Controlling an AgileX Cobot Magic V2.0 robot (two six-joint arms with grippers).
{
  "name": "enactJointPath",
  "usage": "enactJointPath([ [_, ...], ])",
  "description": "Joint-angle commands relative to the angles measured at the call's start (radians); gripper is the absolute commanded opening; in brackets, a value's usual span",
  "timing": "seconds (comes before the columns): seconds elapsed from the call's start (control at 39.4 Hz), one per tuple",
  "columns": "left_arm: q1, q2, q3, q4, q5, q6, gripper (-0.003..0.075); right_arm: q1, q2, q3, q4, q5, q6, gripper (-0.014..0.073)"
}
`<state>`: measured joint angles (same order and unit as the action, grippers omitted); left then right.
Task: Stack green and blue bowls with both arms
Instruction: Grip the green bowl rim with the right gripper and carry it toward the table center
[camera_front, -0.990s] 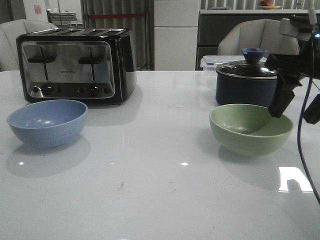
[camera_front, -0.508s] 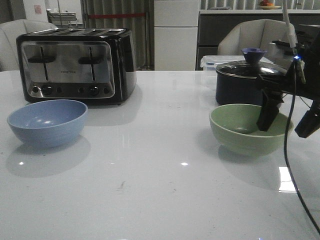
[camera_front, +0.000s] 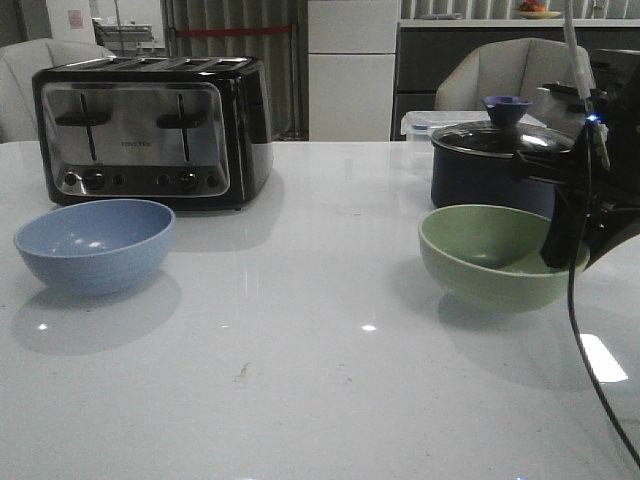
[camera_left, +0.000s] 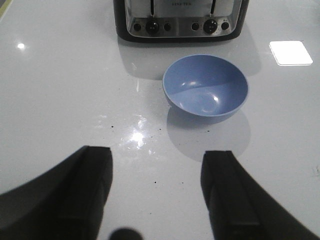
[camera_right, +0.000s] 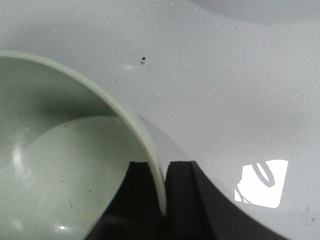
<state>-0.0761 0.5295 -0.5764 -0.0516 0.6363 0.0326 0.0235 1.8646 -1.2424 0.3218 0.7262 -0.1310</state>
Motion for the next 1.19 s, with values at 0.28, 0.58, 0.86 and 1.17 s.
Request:
enactJointPath([
  [0.28,-0.003,0.01,-0.028,-0.008,-0.08,-0.006,0.0457,0.186,-0.213,-0.032,0.018,-0.003,-0.015,0.0123],
  [0.58,-0.003,0.01,-0.028,-0.008,-0.08,-0.006,0.0457,0.392,-0.209,-0.032,0.018,-0.036,-0.015,0.0123],
  [0.86,-0.003,0.01,-0.028,-0.008,-0.078,-0.006,0.0457,0.449,-0.207,-0.031,0.018,-0.07,-0.014,0.0123],
  [1.17,-0.003,0.01,-0.028,-0.008,-0.078,-0.006,0.0457,0.449,-0.111,-0.031,0.023,-0.09,-0.014,0.0129],
])
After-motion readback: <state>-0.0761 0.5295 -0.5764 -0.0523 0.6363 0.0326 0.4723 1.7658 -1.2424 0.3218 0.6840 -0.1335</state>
